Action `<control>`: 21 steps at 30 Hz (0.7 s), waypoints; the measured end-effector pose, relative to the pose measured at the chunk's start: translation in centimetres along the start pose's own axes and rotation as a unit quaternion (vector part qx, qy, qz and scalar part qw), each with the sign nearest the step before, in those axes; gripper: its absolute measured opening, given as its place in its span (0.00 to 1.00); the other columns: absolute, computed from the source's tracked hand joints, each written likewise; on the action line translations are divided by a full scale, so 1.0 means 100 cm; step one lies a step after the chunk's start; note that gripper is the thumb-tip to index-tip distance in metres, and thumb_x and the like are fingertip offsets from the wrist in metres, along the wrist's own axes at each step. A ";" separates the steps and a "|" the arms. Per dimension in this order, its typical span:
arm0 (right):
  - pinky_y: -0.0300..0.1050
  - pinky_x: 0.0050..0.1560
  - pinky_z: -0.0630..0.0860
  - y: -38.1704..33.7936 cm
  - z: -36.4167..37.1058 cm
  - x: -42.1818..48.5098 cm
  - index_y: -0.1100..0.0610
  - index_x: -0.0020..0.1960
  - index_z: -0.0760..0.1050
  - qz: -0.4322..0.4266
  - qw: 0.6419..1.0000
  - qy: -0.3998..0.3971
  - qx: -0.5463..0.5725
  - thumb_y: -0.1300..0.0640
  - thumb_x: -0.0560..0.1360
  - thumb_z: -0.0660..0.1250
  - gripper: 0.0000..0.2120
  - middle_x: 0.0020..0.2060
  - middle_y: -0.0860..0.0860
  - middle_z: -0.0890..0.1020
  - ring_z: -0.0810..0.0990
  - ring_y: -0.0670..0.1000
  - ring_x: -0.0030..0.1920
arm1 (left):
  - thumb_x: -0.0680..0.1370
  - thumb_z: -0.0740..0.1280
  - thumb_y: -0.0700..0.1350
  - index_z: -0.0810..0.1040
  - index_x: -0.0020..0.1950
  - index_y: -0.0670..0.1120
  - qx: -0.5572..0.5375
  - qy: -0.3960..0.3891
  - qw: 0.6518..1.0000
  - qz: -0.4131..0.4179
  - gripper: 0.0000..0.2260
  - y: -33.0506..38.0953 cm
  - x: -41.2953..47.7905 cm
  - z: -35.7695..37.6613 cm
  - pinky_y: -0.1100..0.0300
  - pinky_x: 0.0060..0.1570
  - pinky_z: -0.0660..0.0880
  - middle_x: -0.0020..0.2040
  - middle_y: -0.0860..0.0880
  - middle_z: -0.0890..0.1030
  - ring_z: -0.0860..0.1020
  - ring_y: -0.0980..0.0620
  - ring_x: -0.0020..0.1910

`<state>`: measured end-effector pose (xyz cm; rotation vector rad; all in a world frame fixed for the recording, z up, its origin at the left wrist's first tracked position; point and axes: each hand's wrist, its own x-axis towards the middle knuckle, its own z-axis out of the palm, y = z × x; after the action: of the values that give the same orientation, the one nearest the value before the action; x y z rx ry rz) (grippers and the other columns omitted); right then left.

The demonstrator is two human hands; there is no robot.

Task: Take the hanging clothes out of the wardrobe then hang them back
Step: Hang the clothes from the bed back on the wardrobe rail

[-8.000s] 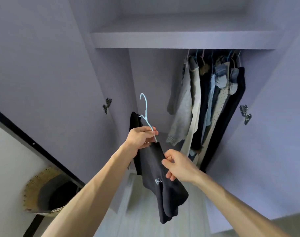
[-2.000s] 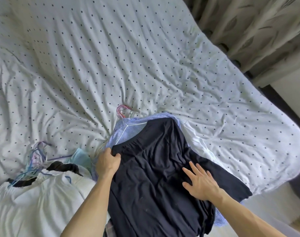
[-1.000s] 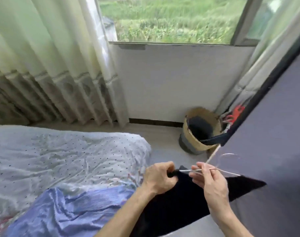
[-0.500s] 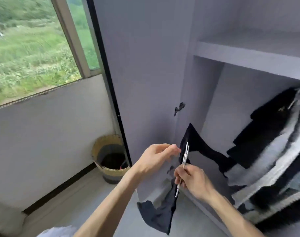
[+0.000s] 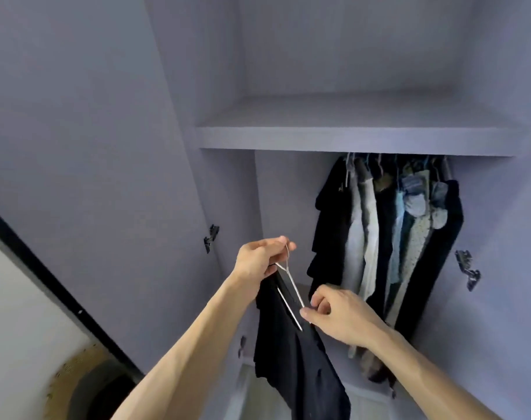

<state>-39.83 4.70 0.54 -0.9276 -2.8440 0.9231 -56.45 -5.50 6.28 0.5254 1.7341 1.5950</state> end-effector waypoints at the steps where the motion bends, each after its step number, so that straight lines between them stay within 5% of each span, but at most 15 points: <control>1: 0.43 0.49 0.77 0.007 -0.002 -0.004 0.44 0.49 0.74 0.006 1.000 -0.003 -0.006 0.33 0.74 0.64 0.15 0.40 0.41 0.81 0.78 0.40 0.44 | 0.78 0.69 0.48 0.87 0.39 0.52 -0.010 0.011 1.000 -0.003 0.10 0.002 0.006 0.006 0.61 0.44 0.66 0.46 0.51 0.84 0.75 0.51 0.46; 6: 0.43 0.38 0.73 0.029 -0.011 -0.021 0.51 0.43 0.72 0.011 1.000 -0.010 -0.018 0.45 0.80 0.63 0.11 0.34 0.49 0.79 0.72 0.44 0.31 | 0.77 0.70 0.48 0.88 0.42 0.47 -0.034 0.025 0.999 -0.014 0.09 0.013 0.028 0.029 0.64 0.35 0.65 0.42 0.51 0.84 0.75 0.54 0.43; 10: 0.54 0.41 0.79 0.026 -0.016 -0.024 0.51 0.44 0.70 0.023 0.999 -0.036 0.013 0.46 0.80 0.62 0.10 0.37 0.53 0.81 0.76 0.49 0.31 | 0.78 0.70 0.48 0.87 0.44 0.47 -0.031 0.015 0.999 -0.013 0.08 0.024 0.034 0.040 0.62 0.43 0.70 0.43 0.52 0.85 0.78 0.56 0.42; 14: 0.49 0.35 0.78 0.010 -0.020 -0.012 0.56 0.47 0.69 0.023 0.997 -0.078 0.015 0.52 0.81 0.59 0.08 0.39 0.53 0.80 0.83 0.50 0.32 | 0.77 0.69 0.45 0.85 0.54 0.47 -0.025 -0.011 1.000 -0.009 0.08 0.037 0.041 0.035 0.60 0.53 0.74 0.49 0.56 0.86 0.81 0.56 0.53; 17: 0.39 0.32 0.75 -0.004 -0.021 0.002 0.51 0.45 0.69 0.018 0.992 -0.071 0.102 0.54 0.82 0.59 0.06 0.35 0.51 0.80 0.80 0.45 0.28 | 0.77 0.68 0.47 0.83 0.58 0.53 0.046 -0.044 0.998 0.030 0.10 0.051 0.055 0.023 0.57 0.57 0.74 0.57 0.55 0.84 0.79 0.54 0.59; 21: 0.41 0.33 0.75 -0.008 -0.018 0.034 0.53 0.47 0.71 0.027 0.981 -0.029 0.190 0.54 0.81 0.61 0.05 0.40 0.59 0.82 0.78 0.49 0.29 | 0.81 0.62 0.56 0.72 0.72 0.56 0.265 -0.018 0.957 0.115 0.19 0.066 0.086 0.004 0.53 0.71 0.65 0.72 0.55 0.71 0.68 0.51 0.72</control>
<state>-42.72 6.97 1.88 -0.9423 -2.5558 1.4536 -62.97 1.95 10.74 1.0395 2.1377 1.2418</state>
